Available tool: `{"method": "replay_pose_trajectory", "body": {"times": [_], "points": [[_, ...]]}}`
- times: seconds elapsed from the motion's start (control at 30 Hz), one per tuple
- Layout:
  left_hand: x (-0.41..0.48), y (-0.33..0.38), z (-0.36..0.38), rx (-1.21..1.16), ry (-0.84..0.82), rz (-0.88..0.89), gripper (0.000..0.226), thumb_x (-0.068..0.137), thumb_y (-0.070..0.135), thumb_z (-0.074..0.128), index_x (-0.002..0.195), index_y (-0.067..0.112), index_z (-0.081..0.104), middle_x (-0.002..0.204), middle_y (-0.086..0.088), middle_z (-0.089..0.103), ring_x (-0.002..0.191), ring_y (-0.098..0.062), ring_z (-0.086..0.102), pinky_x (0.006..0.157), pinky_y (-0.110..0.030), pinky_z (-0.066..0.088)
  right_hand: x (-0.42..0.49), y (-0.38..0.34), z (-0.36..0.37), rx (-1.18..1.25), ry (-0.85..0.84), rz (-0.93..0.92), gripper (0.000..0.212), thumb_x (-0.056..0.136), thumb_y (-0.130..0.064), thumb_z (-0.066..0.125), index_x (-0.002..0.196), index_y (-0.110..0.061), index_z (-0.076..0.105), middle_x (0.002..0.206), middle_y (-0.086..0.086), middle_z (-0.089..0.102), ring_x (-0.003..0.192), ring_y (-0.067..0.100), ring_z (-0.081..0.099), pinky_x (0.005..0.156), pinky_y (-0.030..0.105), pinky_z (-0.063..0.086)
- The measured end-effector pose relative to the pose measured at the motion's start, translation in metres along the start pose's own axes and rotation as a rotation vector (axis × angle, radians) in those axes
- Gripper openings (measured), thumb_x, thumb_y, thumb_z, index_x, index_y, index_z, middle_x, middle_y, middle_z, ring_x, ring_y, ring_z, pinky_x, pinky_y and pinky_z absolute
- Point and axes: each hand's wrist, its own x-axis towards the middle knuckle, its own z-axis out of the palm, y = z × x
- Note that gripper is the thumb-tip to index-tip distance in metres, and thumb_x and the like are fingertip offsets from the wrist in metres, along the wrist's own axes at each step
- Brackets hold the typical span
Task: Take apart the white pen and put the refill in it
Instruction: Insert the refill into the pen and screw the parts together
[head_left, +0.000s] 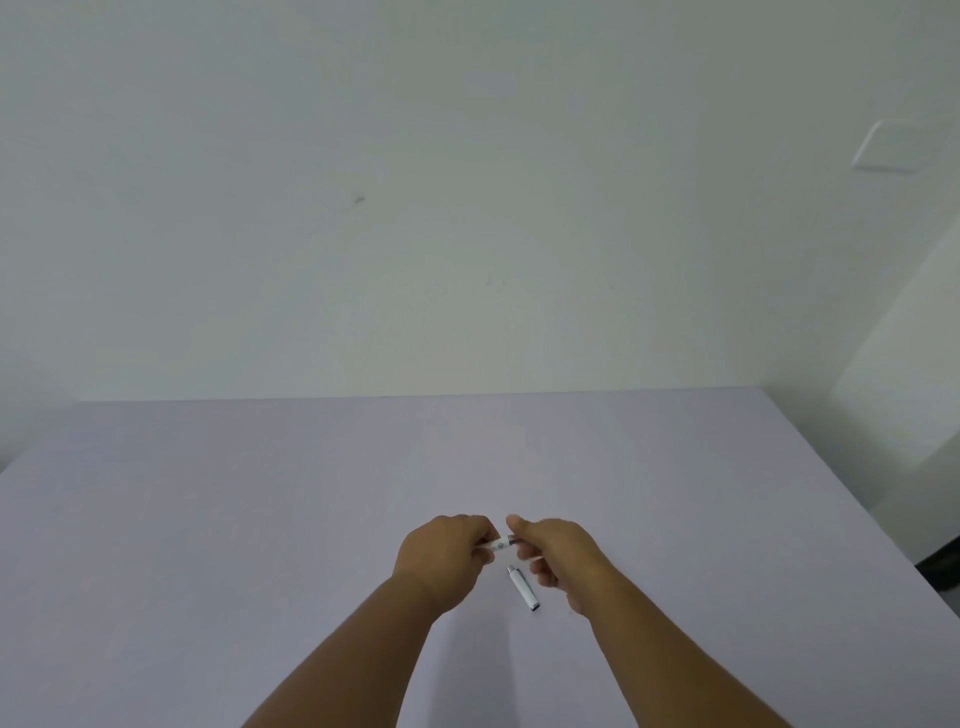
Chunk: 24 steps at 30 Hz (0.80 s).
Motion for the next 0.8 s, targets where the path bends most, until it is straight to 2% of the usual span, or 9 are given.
{"method": "replay_pose_trajectory", "body": {"times": [0.07, 0.13, 0.3, 0.47, 0.53, 0.63, 0.67, 0.73, 0.8], "points": [[0.0013, -0.0026, -0.0009, 0.002, -0.001, -0.003, 0.016, 0.091, 0.030, 0.049, 0.100, 0.030, 0.062, 0.098, 0.009, 0.067, 0.086, -0.013, 0.058, 0.065, -0.024, 0.038, 0.0002, 0.0009, -0.0019, 0.010, -0.045, -0.125, 0.009, 0.086, -0.019, 0.065, 0.087, -0.011, 0.069, 0.081, 0.003, 0.062, 0.069, 0.015, 0.051, 0.066, 0.025, 0.047], [0.0018, -0.0029, -0.0006, 0.012, 0.004, 0.012, 0.016, 0.091, 0.030, 0.049, 0.100, 0.030, 0.062, 0.098, 0.009, 0.068, 0.087, -0.013, 0.058, 0.065, -0.024, 0.039, 0.0016, 0.0020, -0.0039, -0.010, -0.038, -0.162, 0.007, 0.086, -0.012, 0.064, 0.083, -0.010, 0.070, 0.080, 0.005, 0.064, 0.069, 0.015, 0.053, 0.067, 0.026, 0.048], [0.0000, -0.0019, 0.0044, 0.083, 0.078, 0.084, 0.016, 0.091, 0.028, 0.048, 0.099, 0.030, 0.062, 0.094, 0.008, 0.068, 0.088, -0.013, 0.057, 0.063, -0.024, 0.037, 0.0013, -0.0035, -0.0004, 0.066, 0.030, 0.087, 0.026, 0.084, -0.026, 0.070, 0.071, -0.004, 0.070, 0.054, 0.001, 0.060, 0.046, 0.009, 0.048, 0.044, 0.018, 0.045], [-0.0039, -0.0041, 0.0080, 0.182, 0.098, 0.163, 0.017, 0.093, 0.028, 0.045, 0.103, 0.030, 0.059, 0.094, 0.008, 0.068, 0.087, -0.014, 0.055, 0.061, -0.025, 0.033, 0.0000, -0.0024, 0.0006, 0.048, 0.023, 0.223, 0.033, 0.084, -0.033, 0.068, 0.066, -0.006, 0.066, 0.040, -0.003, 0.056, 0.037, 0.007, 0.043, 0.038, 0.017, 0.039], [-0.0030, -0.0046, 0.0076, 0.111, 0.065, 0.095, 0.016, 0.092, 0.029, 0.048, 0.101, 0.031, 0.061, 0.094, 0.009, 0.068, 0.085, -0.012, 0.056, 0.061, -0.024, 0.034, 0.0032, 0.0006, 0.0011, -0.018, 0.027, 0.105, 0.033, 0.085, -0.037, 0.066, 0.071, -0.008, 0.067, 0.055, -0.001, 0.063, 0.047, 0.010, 0.048, 0.048, 0.019, 0.044], [0.0010, -0.0059, 0.0043, -0.110, -0.028, -0.071, 0.013, 0.087, 0.031, 0.054, 0.095, 0.033, 0.064, 0.095, 0.011, 0.068, 0.076, -0.009, 0.054, 0.057, -0.020, 0.034, 0.0036, 0.0035, -0.0005, -0.095, -0.029, -0.162, 0.011, 0.085, -0.026, 0.067, 0.083, -0.015, 0.069, 0.080, -0.002, 0.066, 0.070, 0.011, 0.058, 0.062, 0.020, 0.050], [0.0020, -0.0069, 0.0042, -0.156, -0.047, -0.094, 0.011, 0.086, 0.031, 0.056, 0.093, 0.034, 0.064, 0.095, 0.011, 0.068, 0.074, -0.008, 0.053, 0.055, -0.019, 0.033, 0.0030, 0.0036, -0.0020, -0.119, -0.043, -0.202, 0.004, 0.084, -0.019, 0.068, 0.082, -0.017, 0.070, 0.082, -0.002, 0.067, 0.071, 0.011, 0.059, 0.062, 0.019, 0.050], [0.0016, -0.0072, 0.0033, -0.150, -0.051, -0.081, 0.011, 0.086, 0.031, 0.056, 0.093, 0.034, 0.064, 0.095, 0.011, 0.068, 0.075, -0.007, 0.052, 0.055, -0.018, 0.032, 0.0050, 0.0039, -0.0048, -0.151, -0.041, -0.202, 0.012, 0.081, -0.007, 0.066, 0.075, -0.016, 0.072, 0.078, 0.002, 0.068, 0.065, 0.012, 0.058, 0.059, 0.019, 0.051], [0.0005, -0.0061, 0.0037, -0.035, 0.003, -0.014, 0.015, 0.089, 0.030, 0.052, 0.097, 0.033, 0.063, 0.095, 0.010, 0.068, 0.078, -0.009, 0.053, 0.057, -0.020, 0.033, 0.0049, 0.0008, -0.0042, -0.074, -0.050, -0.123, 0.016, 0.080, 0.000, 0.064, 0.072, -0.011, 0.072, 0.071, 0.006, 0.067, 0.057, 0.013, 0.054, 0.055, 0.021, 0.051]]}}
